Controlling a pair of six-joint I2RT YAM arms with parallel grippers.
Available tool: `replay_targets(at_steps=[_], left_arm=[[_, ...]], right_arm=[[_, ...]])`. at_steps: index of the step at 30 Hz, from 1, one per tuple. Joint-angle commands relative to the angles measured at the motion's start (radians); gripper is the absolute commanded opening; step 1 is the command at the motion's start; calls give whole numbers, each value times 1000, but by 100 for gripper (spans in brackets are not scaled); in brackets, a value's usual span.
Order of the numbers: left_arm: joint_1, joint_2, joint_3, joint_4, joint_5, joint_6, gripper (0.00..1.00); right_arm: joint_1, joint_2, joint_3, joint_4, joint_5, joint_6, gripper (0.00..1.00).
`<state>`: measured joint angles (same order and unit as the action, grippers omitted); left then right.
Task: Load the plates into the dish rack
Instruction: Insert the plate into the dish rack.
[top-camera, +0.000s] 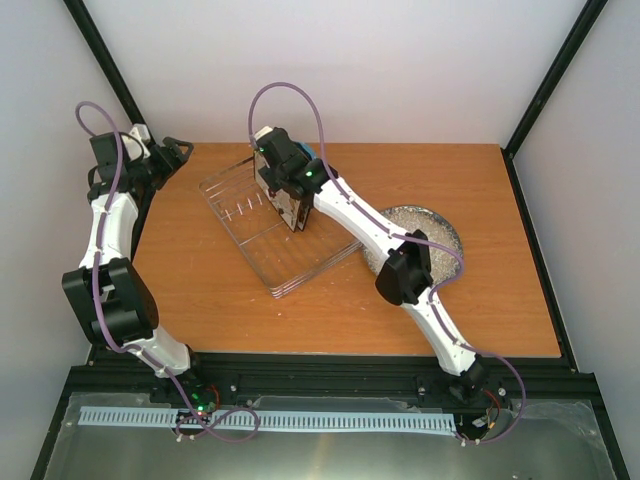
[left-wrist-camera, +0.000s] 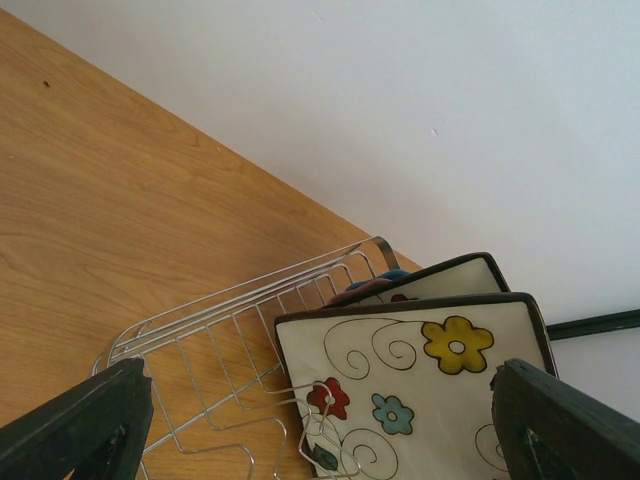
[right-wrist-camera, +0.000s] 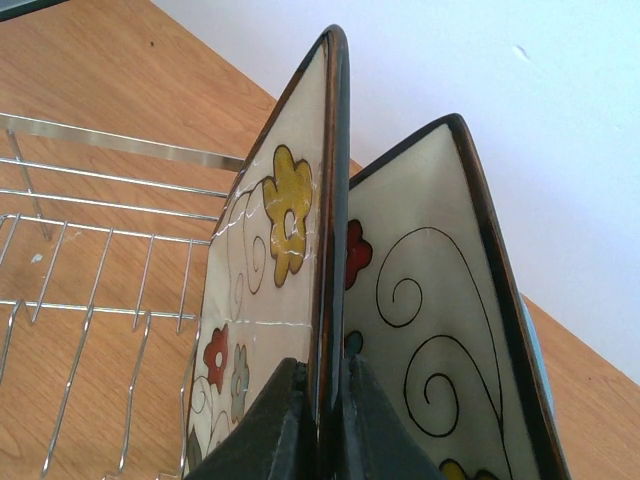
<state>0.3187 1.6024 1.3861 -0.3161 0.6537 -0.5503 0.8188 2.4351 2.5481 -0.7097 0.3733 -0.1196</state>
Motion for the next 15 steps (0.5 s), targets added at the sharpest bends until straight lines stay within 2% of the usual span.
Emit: replay_targets(at_steps=[1,15], left_arm=[[3,-20,61,-17,-14,20,93],[2,-18,44,21,-6,-22,93]], right_arm=[[-26,86,-5,86,-35,25,3],[-46,38,-117,-48,-106,31,3]])
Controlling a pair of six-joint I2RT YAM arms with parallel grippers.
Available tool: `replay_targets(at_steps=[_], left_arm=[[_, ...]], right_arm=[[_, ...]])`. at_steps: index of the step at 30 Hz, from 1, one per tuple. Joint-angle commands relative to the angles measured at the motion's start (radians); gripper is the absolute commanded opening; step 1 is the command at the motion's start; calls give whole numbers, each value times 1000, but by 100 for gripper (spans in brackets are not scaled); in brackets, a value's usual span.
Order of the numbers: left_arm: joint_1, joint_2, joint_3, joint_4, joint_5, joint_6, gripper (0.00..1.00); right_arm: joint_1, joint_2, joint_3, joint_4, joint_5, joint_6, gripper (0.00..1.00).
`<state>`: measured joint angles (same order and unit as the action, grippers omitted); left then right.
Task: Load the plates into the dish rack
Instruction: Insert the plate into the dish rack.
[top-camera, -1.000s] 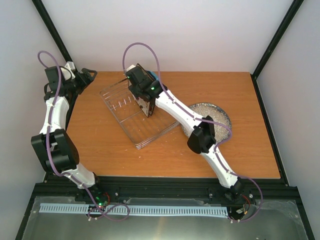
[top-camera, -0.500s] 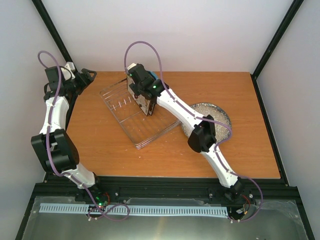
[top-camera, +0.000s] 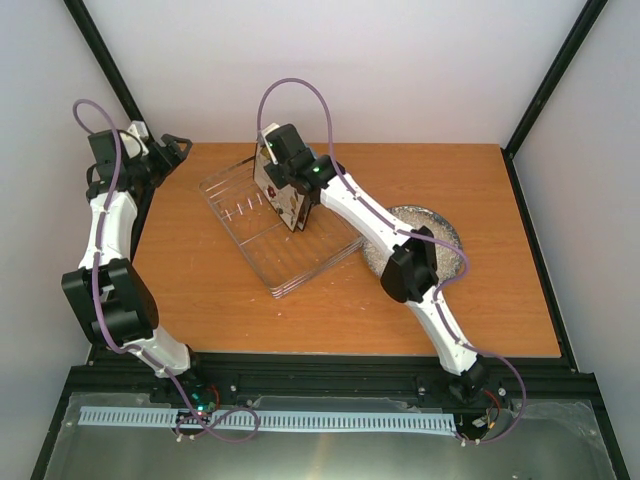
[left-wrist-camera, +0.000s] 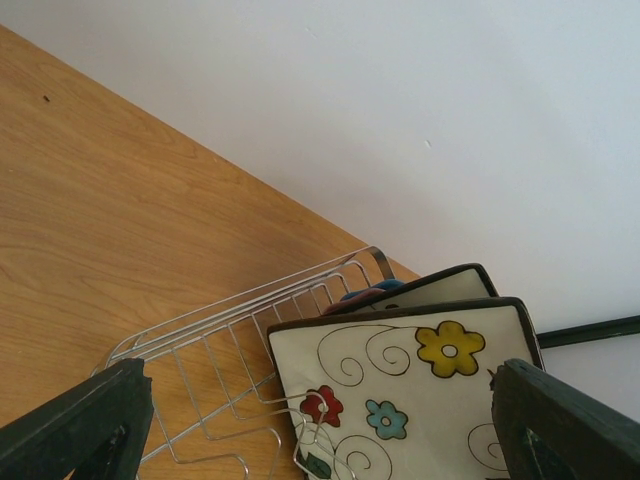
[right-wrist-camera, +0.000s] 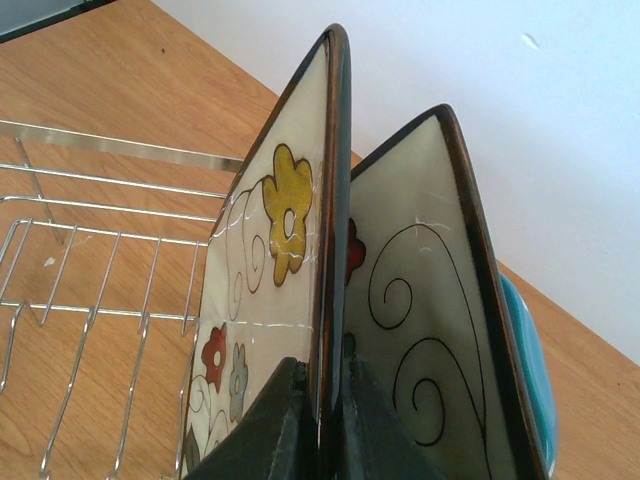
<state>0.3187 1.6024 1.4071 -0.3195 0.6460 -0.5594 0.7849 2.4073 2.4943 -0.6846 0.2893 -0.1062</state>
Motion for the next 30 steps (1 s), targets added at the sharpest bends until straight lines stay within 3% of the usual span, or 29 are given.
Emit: replay_targets(at_steps=[1,14,17,19,27,30], left_arm=[[2,-19,24,23,0,-12,93],[3,-17,19,23,1,-10,93],[2,-16,18,26,5,-13,93],[2,-13,19,30,7,-15,93],[2,-10,33,22,6,-7,93],[3,-11,32,18,5,-5,93]], right_arm=[[-12,67,-66,-81,-27,18,3],[-10,79,-62,-132,-54,52,16],[-10,77,-63,-133,-52,53,15],[-10,74,-62,-131,-50,51,23],[2,76,-36,-102,-39,30,20],[10,81,-21,-87,-43,20,33]])
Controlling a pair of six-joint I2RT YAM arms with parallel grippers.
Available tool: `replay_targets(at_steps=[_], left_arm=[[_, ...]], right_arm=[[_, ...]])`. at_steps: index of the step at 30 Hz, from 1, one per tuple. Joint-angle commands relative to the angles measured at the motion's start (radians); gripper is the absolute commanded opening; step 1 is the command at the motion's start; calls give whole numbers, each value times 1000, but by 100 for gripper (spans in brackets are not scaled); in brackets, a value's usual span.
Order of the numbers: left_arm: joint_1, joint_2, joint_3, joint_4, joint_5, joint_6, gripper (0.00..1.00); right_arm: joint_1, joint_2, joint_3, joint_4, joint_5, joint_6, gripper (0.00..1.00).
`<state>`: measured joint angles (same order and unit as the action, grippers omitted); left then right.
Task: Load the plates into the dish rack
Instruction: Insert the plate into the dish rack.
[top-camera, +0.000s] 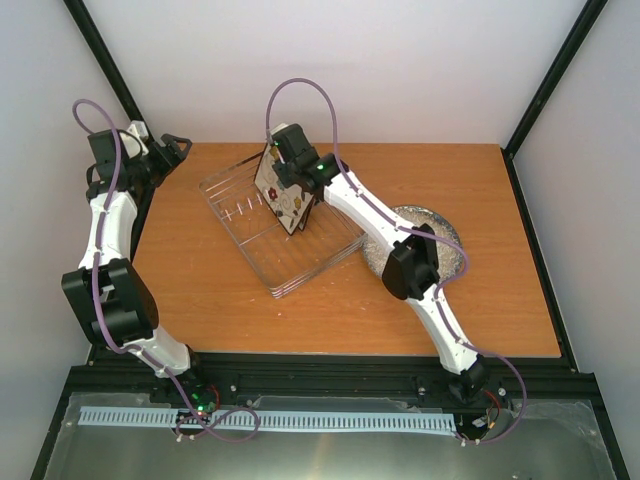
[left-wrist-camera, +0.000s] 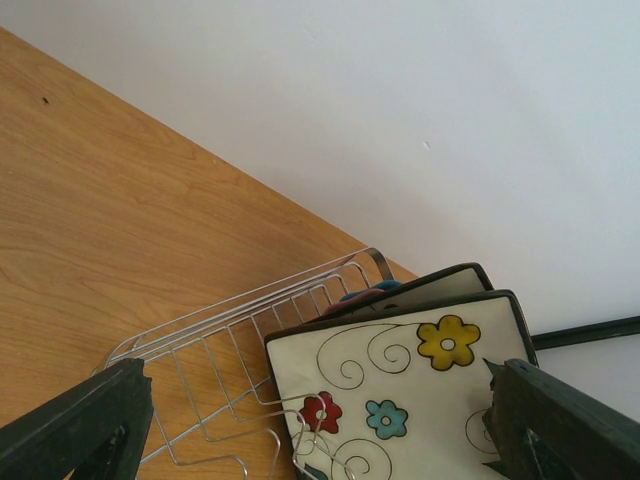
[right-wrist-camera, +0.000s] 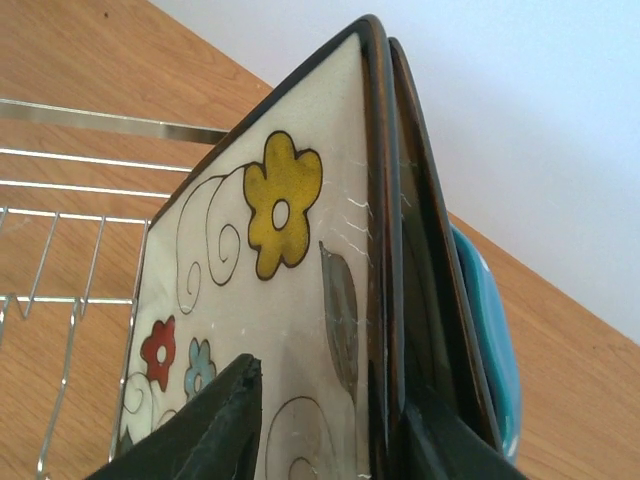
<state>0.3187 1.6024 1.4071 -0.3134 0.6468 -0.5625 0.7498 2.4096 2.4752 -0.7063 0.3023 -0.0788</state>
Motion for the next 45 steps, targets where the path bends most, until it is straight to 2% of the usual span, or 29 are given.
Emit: replay_targets(at_steps=[1,27,32,45], left_arm=[[2,-11,31,12,5,-2,93],[2,-16,9,21,21,-19,93],[2,-21,3,18,24,-18,93],[2,-21,-9,26,30,-23,93]], right_arm=[[46,80,3,-64,-59,-8,36],[94,83,64,6,-149,-5,54],[93,96,85,10,-143,0,63],[92,88,55,-3,-104,-13,65]])
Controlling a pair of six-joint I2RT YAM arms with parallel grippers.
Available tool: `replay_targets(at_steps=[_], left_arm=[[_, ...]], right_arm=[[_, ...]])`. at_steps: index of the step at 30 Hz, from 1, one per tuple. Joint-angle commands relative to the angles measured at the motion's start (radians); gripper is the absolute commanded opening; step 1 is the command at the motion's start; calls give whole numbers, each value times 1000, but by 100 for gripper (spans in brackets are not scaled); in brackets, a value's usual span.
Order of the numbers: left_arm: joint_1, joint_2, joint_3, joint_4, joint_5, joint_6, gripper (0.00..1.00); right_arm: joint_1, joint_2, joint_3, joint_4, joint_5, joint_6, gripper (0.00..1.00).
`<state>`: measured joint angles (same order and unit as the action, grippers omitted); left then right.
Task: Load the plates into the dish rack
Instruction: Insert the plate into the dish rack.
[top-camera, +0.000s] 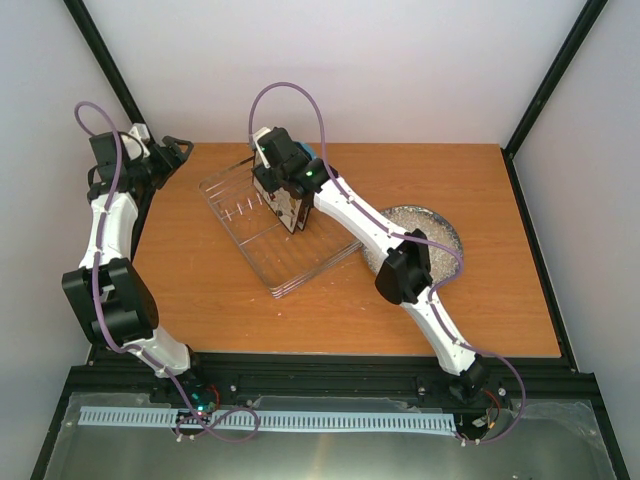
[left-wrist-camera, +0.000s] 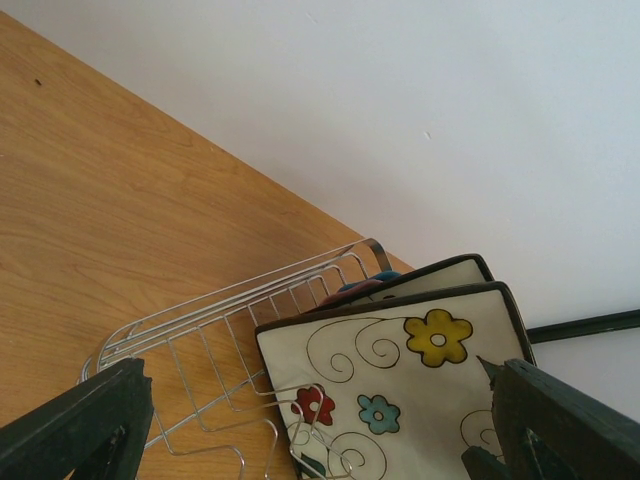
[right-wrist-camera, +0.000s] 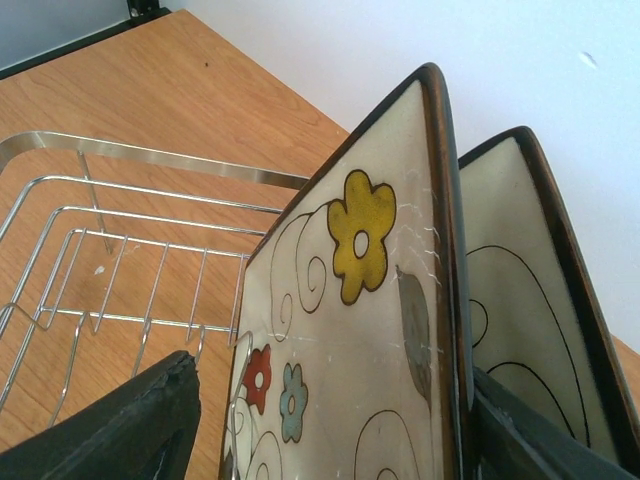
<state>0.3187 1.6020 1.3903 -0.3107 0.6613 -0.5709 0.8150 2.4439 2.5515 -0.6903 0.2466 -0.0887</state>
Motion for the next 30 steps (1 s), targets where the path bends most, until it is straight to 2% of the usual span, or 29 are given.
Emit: replay_targets(at_steps=[1,9,14,30], left_arm=[[2,-20,7,23,17,-15,93],[2,-16,0,15,7,-1,93],[2,-16,-8,6,-2,9,93],[2,25,21,22,5,-6,93]], right_arm=[[25,53,-23,-19,-42,-4,65],[17,75,-20,-1,-25,-18,70],[12,81,-14,10,-47,-21,69],[-10,73,-11,13,-64,-27,74]])
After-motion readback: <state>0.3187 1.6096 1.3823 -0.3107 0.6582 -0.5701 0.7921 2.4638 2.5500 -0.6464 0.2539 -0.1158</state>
